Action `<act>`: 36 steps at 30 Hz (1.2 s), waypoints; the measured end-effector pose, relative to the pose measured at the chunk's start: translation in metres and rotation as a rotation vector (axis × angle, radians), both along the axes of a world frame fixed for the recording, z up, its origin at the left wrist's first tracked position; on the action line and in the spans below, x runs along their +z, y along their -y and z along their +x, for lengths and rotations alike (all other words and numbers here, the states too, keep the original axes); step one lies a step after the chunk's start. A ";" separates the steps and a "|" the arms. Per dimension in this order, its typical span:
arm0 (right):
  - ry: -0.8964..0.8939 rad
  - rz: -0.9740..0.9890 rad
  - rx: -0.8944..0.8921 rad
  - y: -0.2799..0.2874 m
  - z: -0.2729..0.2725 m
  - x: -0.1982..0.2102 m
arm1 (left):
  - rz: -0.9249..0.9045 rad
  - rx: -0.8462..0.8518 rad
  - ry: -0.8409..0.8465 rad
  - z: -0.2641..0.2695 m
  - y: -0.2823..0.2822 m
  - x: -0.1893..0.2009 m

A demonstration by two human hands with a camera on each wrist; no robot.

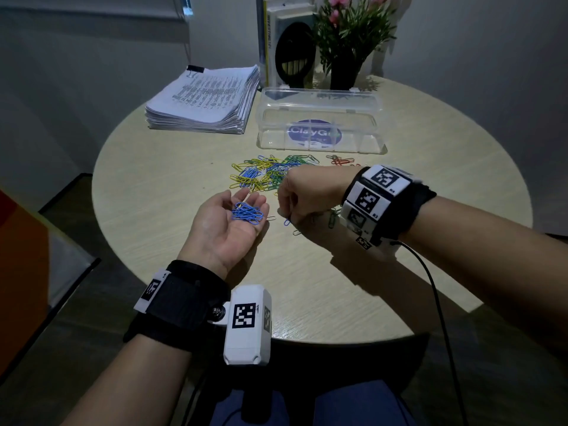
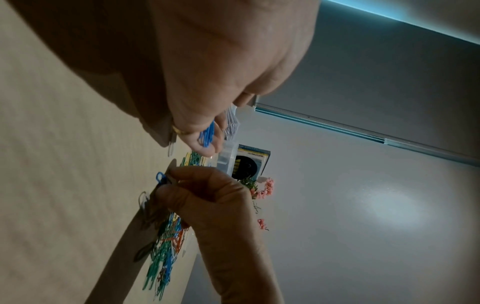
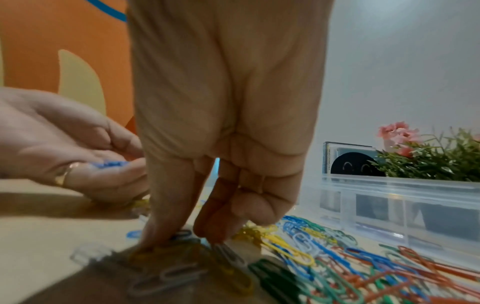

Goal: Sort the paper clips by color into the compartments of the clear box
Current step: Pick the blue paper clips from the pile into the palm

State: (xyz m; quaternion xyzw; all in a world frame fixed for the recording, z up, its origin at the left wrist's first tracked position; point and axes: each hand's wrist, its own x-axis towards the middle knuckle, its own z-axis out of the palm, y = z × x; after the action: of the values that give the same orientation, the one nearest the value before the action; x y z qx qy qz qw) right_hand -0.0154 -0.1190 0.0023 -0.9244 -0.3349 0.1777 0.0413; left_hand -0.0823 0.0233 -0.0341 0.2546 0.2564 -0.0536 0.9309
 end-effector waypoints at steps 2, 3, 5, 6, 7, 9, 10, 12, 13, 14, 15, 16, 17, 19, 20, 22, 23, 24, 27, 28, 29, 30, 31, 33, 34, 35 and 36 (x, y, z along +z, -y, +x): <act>0.017 -0.040 0.008 -0.001 0.001 -0.004 | 0.000 0.006 -0.003 0.001 -0.002 -0.001; 0.023 -0.062 0.015 -0.001 0.002 -0.005 | 0.002 0.006 -0.005 0.001 -0.003 -0.001; 0.025 -0.071 0.016 0.000 0.004 -0.004 | 0.006 0.001 -0.002 0.001 -0.003 -0.002; 0.025 -0.052 0.002 0.002 0.006 -0.002 | 0.006 -0.002 -0.001 0.001 -0.003 -0.002; 0.031 -0.019 -0.027 0.004 0.009 0.001 | 0.006 -0.005 -0.001 0.001 -0.004 -0.003; 0.067 0.063 -0.100 0.010 0.016 0.007 | 0.005 -0.006 -0.004 0.002 -0.003 -0.003; 0.085 0.102 -0.127 0.012 0.020 0.009 | 0.005 -0.007 -0.006 0.003 -0.003 -0.003; 0.097 0.140 -0.163 0.014 0.028 0.012 | 0.008 -0.017 -0.009 0.006 -0.003 -0.002; 0.095 0.137 -0.169 0.012 0.032 0.012 | 0.010 -0.023 -0.009 0.008 -0.002 -0.001; 0.095 0.128 -0.169 0.009 0.035 0.012 | 0.011 -0.026 -0.010 0.011 -0.002 -0.001; 0.102 0.120 -0.170 0.006 0.040 0.011 | 0.008 -0.025 -0.011 0.014 -0.002 0.000; 0.116 0.115 -0.175 0.002 0.045 0.009 | 0.002 -0.021 -0.010 0.017 -0.003 0.000; 0.129 0.114 -0.189 -0.002 0.051 0.009 | -0.005 -0.016 -0.008 0.020 -0.003 0.001; 0.161 0.110 -0.213 -0.009 0.061 0.007 | -0.026 -0.010 -0.002 0.027 -0.005 0.002; 0.182 0.098 -0.212 -0.012 0.066 0.006 | -0.036 -0.012 0.002 0.030 -0.005 0.002; 0.224 0.073 -0.190 -0.017 0.076 0.002 | -0.047 -0.029 0.011 0.036 -0.005 0.002; 0.233 0.060 -0.180 -0.019 0.080 0.000 | -0.051 -0.038 0.014 0.038 -0.006 0.002; 0.234 0.046 -0.170 -0.020 0.083 -0.002 | -0.055 -0.043 0.014 0.041 -0.005 0.002; 0.212 0.029 -0.139 -0.023 0.090 -0.007 | -0.055 -0.047 0.012 0.049 -0.005 0.002; 0.204 0.036 -0.131 -0.023 0.090 -0.008 | -0.056 -0.047 0.015 0.051 -0.005 0.002; 0.197 0.041 -0.126 -0.024 0.090 -0.008 | -0.060 -0.046 0.018 0.053 -0.004 0.002; 0.192 0.036 -0.122 -0.024 0.090 -0.007 | -0.068 -0.043 0.021 0.054 -0.004 0.003; 0.193 0.022 -0.115 -0.024 0.090 -0.005 | -0.075 -0.038 0.026 0.056 -0.004 0.003; 0.196 -0.038 -0.104 -0.024 0.089 -0.002 | -0.089 -0.030 0.034 0.060 -0.004 0.003; 0.190 -0.078 -0.098 -0.024 0.089 0.000 | -0.094 -0.029 0.038 0.062 -0.004 0.003; 0.180 -0.117 -0.093 -0.023 0.090 0.001 | -0.099 -0.030 0.043 0.064 -0.004 0.003; 0.169 -0.145 -0.092 -0.022 0.092 0.001 | -0.103 -0.031 0.049 0.066 -0.005 0.003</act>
State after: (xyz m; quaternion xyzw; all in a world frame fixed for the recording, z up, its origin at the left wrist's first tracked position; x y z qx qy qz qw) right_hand 0.0768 -0.0974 0.0037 -0.9511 -0.2806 0.1206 -0.0460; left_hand -0.0165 0.0282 -0.0313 0.2115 0.2264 -0.0749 0.9478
